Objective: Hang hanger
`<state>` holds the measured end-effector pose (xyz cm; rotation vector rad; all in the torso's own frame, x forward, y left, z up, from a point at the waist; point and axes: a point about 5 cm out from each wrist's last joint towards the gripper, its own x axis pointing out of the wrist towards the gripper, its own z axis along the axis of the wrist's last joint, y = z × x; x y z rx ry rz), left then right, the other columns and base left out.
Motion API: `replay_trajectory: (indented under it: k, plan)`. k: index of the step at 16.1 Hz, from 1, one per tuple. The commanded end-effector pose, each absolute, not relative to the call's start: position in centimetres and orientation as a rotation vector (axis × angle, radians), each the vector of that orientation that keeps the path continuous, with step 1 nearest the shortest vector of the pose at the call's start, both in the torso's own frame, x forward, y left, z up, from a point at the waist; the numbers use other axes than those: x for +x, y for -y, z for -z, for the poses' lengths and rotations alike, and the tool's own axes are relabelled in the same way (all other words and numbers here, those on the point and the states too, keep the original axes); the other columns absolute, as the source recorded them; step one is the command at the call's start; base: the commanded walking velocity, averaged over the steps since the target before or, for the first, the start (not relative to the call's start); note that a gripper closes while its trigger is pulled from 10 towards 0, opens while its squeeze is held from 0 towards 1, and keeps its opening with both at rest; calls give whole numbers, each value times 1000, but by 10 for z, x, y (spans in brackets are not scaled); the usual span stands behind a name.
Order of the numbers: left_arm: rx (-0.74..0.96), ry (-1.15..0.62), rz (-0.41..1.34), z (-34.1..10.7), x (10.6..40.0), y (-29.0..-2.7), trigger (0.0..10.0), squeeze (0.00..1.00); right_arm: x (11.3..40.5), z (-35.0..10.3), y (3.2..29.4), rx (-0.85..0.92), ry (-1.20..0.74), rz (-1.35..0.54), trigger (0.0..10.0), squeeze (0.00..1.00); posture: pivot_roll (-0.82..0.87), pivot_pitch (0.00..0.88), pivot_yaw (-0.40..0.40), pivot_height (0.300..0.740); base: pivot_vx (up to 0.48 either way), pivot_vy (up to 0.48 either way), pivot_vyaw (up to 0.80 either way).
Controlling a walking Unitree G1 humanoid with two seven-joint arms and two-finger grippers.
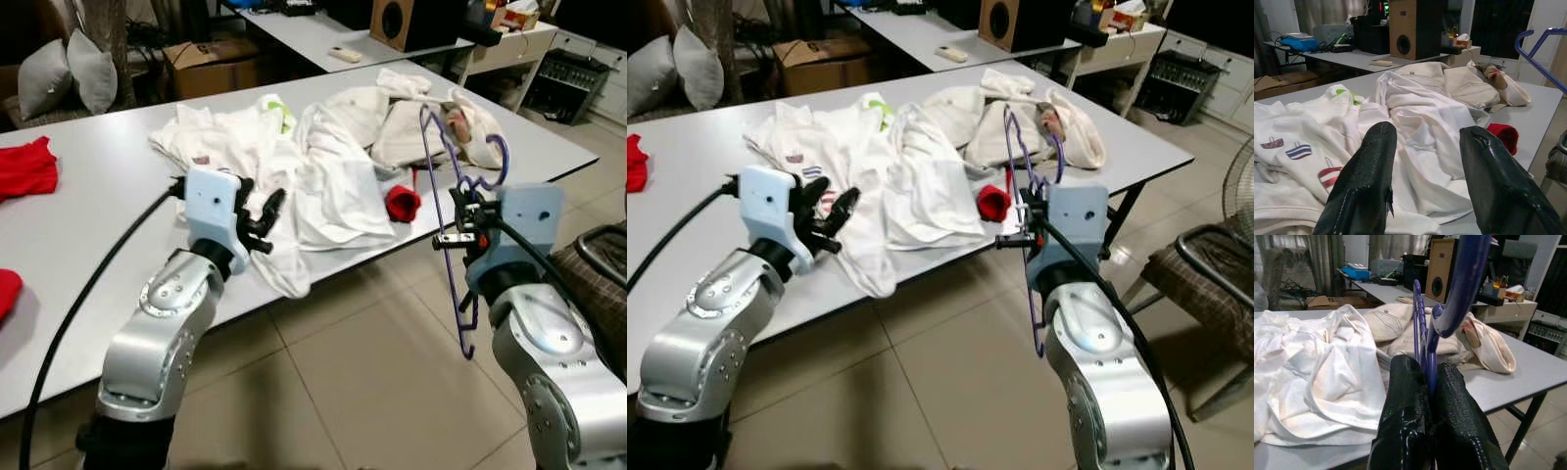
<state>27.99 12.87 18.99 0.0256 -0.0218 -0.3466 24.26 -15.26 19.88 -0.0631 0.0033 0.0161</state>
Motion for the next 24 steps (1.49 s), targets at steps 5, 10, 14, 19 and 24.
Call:
replay_trajectory:
  k: [5, 10, 14, 19, 24]
  plan:
    - [35, 2, 335, -186, 279, -131, 10000, 0, 237, -189, 157, -29, -32, -3, 10000, 0, 21, 0, -17, 740, 0, -181, 0]
    - [67, -14, 368, -177, 272, -128, 10000, 0, 231, -181, 158, -25, -54, 0, 10000, 0, 16, 0, -16, 740, 0, 0, 0]
    - [41, -8, 381, -177, 270, -126, 0, 0, 228, -179, 157, 4, -51, -16, 0, 0, 18, 0, -17, 740, 0, 0, 0]
    - [41, -20, 385, -175, 268, -125, 10000, 886, 227, -173, 158, -4, -78, -17, 10000, 0, 15, 0, -25, 740, 0, 0, 0]
    - [20, -46, 391, -170, 266, -126, 10000, 1000, 227, -172, 159, -8, -79, -15, 10000, 0, 7, 1, -18, 740, 0, 0, 0]
